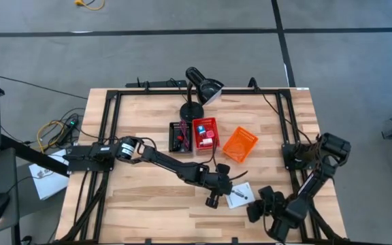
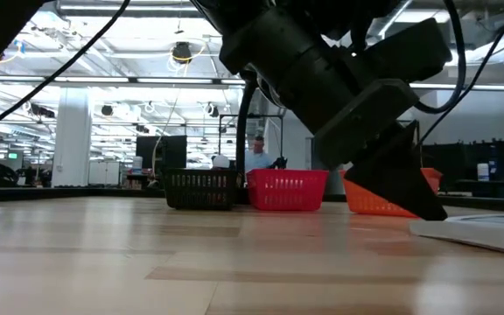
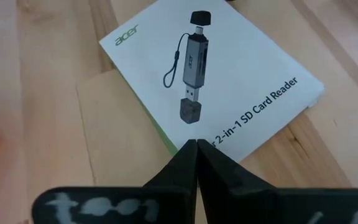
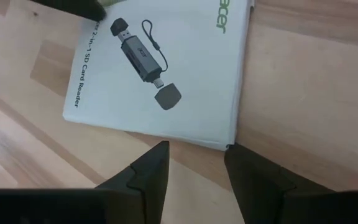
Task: Pick and place items into bin
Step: Put the white card reader box into the orange bin
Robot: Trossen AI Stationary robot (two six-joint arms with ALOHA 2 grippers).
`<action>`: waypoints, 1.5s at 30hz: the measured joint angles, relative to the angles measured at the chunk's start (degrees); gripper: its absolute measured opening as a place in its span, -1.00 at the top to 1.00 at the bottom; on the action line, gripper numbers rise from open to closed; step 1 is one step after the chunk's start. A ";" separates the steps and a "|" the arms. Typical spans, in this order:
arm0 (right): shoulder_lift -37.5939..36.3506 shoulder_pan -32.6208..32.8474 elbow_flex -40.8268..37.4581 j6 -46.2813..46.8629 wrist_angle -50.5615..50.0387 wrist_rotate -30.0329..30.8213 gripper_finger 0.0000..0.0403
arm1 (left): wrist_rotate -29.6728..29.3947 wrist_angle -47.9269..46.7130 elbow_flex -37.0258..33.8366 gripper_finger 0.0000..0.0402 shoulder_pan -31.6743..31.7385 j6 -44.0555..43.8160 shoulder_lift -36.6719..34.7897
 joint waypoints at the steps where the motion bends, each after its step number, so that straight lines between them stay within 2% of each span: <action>1: -0.03 -0.37 0.00 0.00 0.10 -0.02 0.23 | -0.02 0.02 0.00 1.00 0.00 -0.01 0.02; 23: 0.28 -2.30 0.93 2.54 6.13 5.36 0.23 | 1.47 -2.15 -0.13 1.00 -1.14 -1.46 -0.02; 39: -0.49 -2.60 1.22 1.47 6.35 -7.27 0.24 | 1.99 -1.60 -0.09 1.00 -1.33 -1.86 0.02; 45: -0.26 -1.86 1.10 4.52 8.71 -3.79 0.24 | 2.47 -1.44 -0.04 1.00 -1.48 -2.24 0.04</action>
